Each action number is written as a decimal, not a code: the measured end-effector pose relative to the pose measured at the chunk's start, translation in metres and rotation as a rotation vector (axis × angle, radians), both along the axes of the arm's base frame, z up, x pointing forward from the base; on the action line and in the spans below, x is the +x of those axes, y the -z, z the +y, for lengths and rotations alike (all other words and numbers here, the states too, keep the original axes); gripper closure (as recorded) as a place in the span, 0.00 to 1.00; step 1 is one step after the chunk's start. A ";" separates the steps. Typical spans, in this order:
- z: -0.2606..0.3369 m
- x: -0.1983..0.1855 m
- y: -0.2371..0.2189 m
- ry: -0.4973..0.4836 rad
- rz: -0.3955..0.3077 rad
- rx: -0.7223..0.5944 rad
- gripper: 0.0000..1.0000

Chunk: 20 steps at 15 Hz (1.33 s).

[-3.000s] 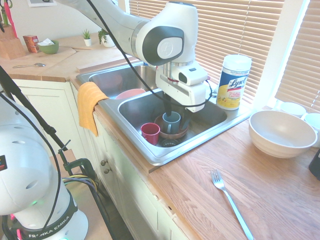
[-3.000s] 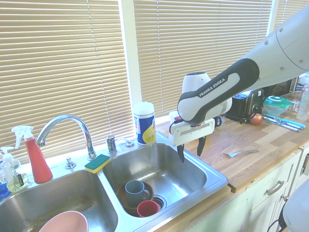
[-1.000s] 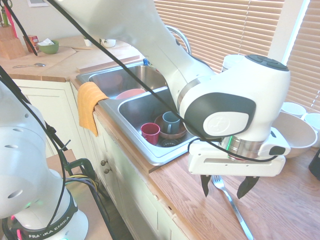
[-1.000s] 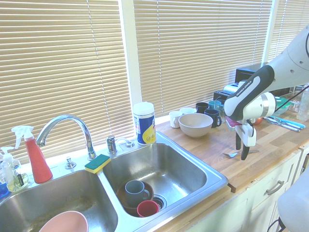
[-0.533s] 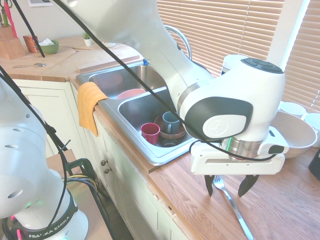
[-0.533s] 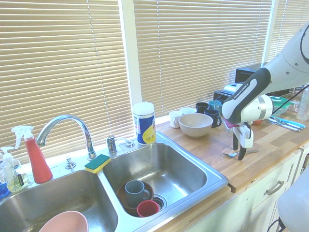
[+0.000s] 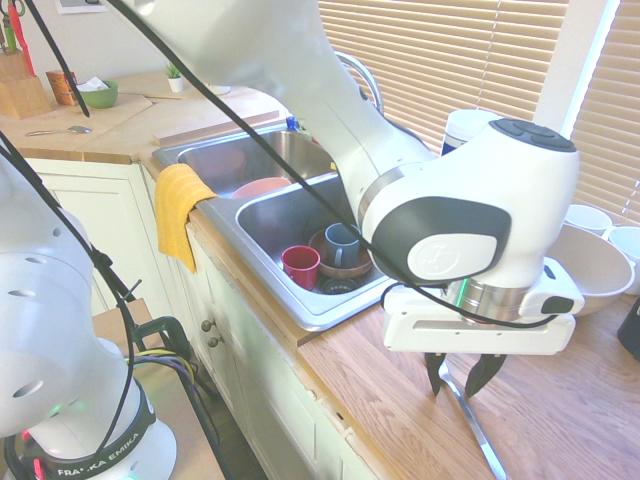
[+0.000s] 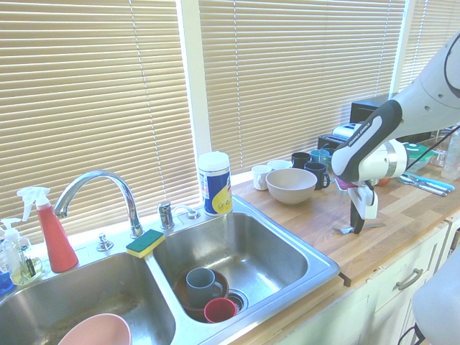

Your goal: Put the fork into the sink

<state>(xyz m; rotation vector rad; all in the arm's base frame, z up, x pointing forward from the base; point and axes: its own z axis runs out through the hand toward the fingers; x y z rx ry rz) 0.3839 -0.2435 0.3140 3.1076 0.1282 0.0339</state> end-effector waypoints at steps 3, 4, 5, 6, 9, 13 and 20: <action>-0.008 0.005 0.000 0.031 -0.007 0.008 1.00; -0.009 0.008 0.000 0.049 -0.013 0.015 1.00; -0.010 0.011 0.000 0.072 -0.017 0.024 1.00; -0.012 0.015 -0.001 0.098 -0.017 0.029 1.00; -0.019 0.034 -0.003 0.283 -0.014 0.006 1.00; -0.013 0.068 -0.027 0.541 -0.013 0.008 1.00; 0.091 0.101 -0.084 0.855 -0.089 0.005 1.00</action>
